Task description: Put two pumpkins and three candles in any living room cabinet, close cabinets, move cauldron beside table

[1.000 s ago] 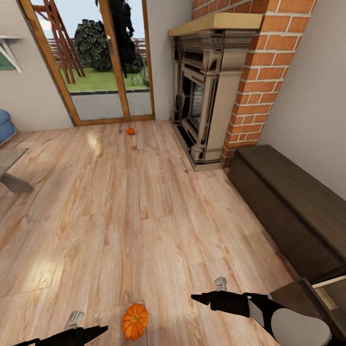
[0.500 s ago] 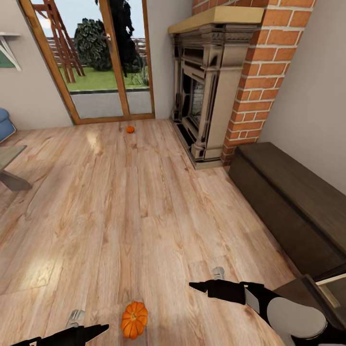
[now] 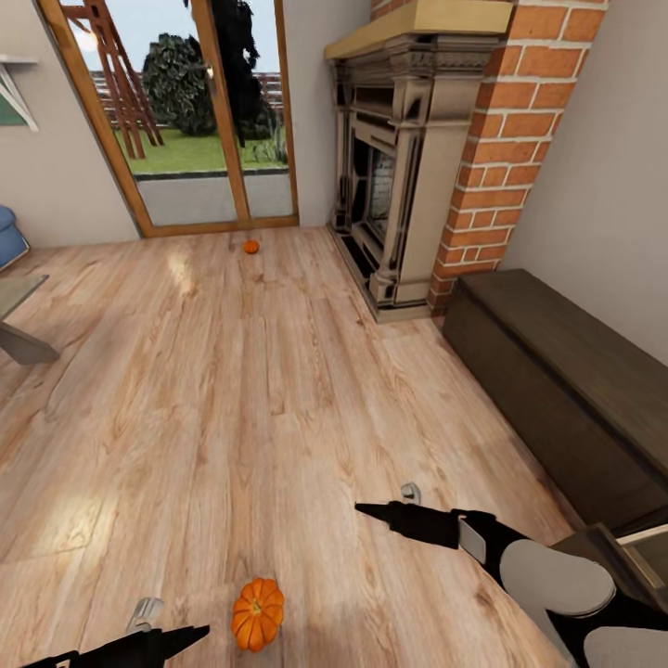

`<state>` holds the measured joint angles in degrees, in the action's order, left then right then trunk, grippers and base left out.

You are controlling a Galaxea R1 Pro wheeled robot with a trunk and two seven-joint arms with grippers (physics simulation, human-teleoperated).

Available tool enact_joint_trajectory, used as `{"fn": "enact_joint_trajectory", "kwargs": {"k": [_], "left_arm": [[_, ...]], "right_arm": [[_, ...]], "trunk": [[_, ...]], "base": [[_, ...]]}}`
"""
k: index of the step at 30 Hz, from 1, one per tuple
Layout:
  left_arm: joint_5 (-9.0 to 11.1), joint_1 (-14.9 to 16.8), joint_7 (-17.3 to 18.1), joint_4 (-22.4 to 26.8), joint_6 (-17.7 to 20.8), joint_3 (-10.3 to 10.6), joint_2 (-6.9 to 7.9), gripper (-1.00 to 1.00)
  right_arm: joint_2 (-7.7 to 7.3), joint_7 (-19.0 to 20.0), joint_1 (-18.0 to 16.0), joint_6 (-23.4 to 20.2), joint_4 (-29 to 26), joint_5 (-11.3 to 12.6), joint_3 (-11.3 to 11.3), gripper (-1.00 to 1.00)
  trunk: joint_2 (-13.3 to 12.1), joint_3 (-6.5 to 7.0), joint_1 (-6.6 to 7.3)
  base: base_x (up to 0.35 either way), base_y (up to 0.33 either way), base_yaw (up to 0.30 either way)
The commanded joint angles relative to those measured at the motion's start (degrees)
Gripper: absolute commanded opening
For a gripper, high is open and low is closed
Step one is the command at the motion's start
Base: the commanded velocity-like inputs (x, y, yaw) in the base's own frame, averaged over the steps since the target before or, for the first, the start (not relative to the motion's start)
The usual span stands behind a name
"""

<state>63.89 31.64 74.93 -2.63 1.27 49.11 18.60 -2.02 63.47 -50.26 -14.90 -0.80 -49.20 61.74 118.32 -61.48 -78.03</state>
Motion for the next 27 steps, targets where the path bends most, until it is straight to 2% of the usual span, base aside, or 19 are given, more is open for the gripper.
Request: {"fn": "enact_joint_trajectory", "kwargs": {"k": [1, 4, 8, 19, 24, 27], "left_arm": [[0.0, 0.0, 0.02, 0.0, 0.01, -0.04, 0.01, 1.0], [0.01, 0.0, 0.0, 0.0, -0.02, -0.01, 0.03, 1.0], [0.01, 0.0, -0.06, -0.04, -0.04, 0.03, 0.03, 1.0], [0.12, -0.08, -1.72, -0.11, -0.01, -0.06, 0.07, 1.0], [0.24, 1.31, -1.85, -0.04, 0.11, -0.22, 0.35, 1.0], [0.22, 3.8, -3.29, -0.06, 0.22, -0.2, 0.38, 1.0]], "right_arm": [[0.0, 0.05, -0.32, -0.67, -0.02, 0.83, -0.17, 1.0], [-0.17, 1.19, -0.74, -1.52, -0.06, 1.95, -0.25, 1.0], [-0.31, 3.94, -0.87, -3.03, -0.07, 2.23, -0.34, 1.0], [-0.18, 4.46, -0.89, -3.57, -0.08, 2.14, -0.53, 1.0], [-0.1, 4.46, -0.89, -3.56, -0.08, 2.09, -0.56, 1.0], [-0.16, 4.46, -0.89, -3.56, -0.08, 2.09, -0.61, 1.0]], "trunk": [[0.42, -0.19, -0.23], [1.62, -0.73, -0.88], [3.22, -1.44, -1.76], [7.64, -3.42, -4.18], [9.64, -4.32, -5.28], [10.84, -4.86, -5.94]], "base": [[0.0, 0.0, 0.0], [0.0, 0.0, 0.0], [0.0, 0.0, 0.0], [0.0, 0.0, 0.0], [0.0, 0.0, 0.0], [0.0, 0.0, 0.0]]}}
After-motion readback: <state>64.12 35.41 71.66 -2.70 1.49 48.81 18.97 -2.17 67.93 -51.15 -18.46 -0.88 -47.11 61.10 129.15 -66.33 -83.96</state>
